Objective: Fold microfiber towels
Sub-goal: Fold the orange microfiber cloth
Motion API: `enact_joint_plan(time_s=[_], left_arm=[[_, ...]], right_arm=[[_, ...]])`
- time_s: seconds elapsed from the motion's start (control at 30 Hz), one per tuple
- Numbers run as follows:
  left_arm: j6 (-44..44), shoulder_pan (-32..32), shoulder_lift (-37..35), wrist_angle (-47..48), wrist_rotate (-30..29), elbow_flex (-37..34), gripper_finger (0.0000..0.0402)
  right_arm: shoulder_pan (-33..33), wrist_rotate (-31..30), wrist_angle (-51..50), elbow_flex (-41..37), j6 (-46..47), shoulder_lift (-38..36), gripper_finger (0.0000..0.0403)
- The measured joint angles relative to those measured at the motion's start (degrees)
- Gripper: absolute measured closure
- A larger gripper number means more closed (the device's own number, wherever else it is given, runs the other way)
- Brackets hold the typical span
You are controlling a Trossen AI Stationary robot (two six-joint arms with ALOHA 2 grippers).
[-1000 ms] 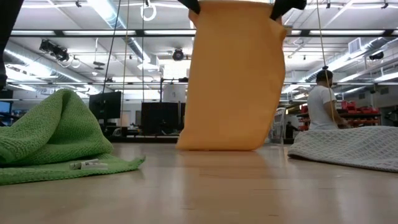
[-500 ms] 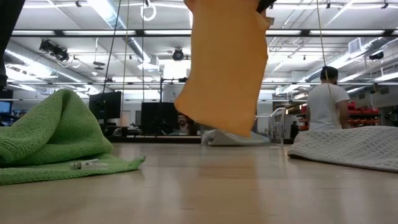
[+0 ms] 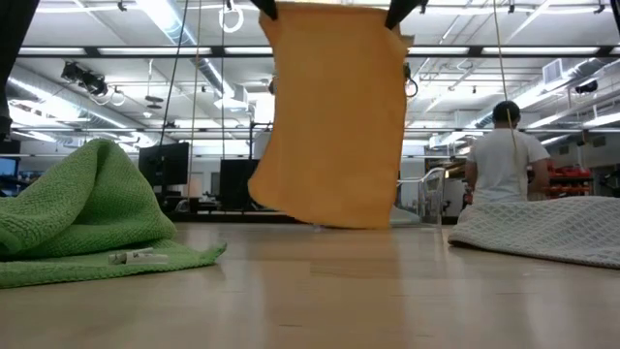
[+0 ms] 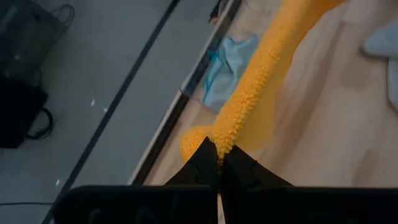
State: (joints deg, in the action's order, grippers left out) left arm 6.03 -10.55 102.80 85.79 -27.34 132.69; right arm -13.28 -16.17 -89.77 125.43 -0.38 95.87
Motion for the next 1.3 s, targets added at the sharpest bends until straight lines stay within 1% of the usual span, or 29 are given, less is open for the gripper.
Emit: enact_joint_plan(time_s=[0.1, 0.2, 0.27, 0.37, 0.47, 0.57, 0.67, 0.8, 0.9, 0.97, 1.07, 1.13, 1.23, 1.3], left_arm=[[2.6, 1.3, 0.1, 2.6, 0.8, -0.3, 0.0397], [5.5, 2.9, 0.3, 4.0, 1.9, -1.4, 0.0397], [7.0, 4.1, 0.6, 4.2, 2.6, -3.8, 0.0397], [8.6, 5.7, 0.6, 3.5, 6.2, -9.4, 0.0397], [10.1, 6.8, 0.7, 2.7, 6.8, -16.2, 0.0397], [12.1, 7.7, 0.0, -0.3, 7.2, -22.4, 0.0397], [13.8, 8.9, -1.4, -4.1, 9.9, -27.6, 0.0397], [17.6, 11.2, -2.8, -7.7, 11.0, -32.3, 0.0397], [20.9, 13.3, -3.9, -8.4, 11.6, -34.7, 0.0397], [22.5, 15.3, -4.0, -8.7, 11.3, -35.3, 0.0397], [22.9, 17.1, -4.6, -9.1, 6.9, -35.4, 0.0397], [22.9, 15.9, -4.8, -8.7, 6.0, -33.9, 0.0397], [21.5, 13.8, -4.8, -6.9, 4.6, -29.4, 0.0397], [20.1, 12.8, -5.0, -6.9, 3.0, -25.7, 0.0397]], right_arm=[[2.7, 0.4, 0.0, -1.2, 2.2, -0.4, 0.0403], [5.7, 1.3, -0.1, -4.3, 5.0, -0.6, 0.0403], [7.6, 2.2, -0.1, -7.8, 6.6, -1.5, 0.0403], [10.7, 2.6, 1.3, -14.4, 8.6, -3.1, 0.0403], [13.7, 2.8, 6.8, -22.1, 11.4, -5.7, 0.0403], [15.7, 5.0, 14.3, -29.8, 14.0, -9.4, 0.0403], [17.1, 6.3, 19.4, -37.2, 17.2, -12.0, 0.0403], [19.3, 8.3, 26.5, -45.4, 20.8, -15.3, 0.0403], [21.5, 10.9, 33.1, -51.0, 22.9, -16.3, 0.0403], [23.0, 11.4, 35.5, -53.7, 23.4, -16.4, 0.0403], [23.2, 11.3, 35.9, -54.7, 22.3, -16.4, 0.0403], [21.1, 11.7, 34.6, -53.7, 21.0, -17.2, 0.0403], [17.3, 11.2, 30.3, -49.7, 19.4, -19.4, 0.0403], [15.2, 9.8, 26.3, -46.6, 18.1, -20.9, 0.0403]])
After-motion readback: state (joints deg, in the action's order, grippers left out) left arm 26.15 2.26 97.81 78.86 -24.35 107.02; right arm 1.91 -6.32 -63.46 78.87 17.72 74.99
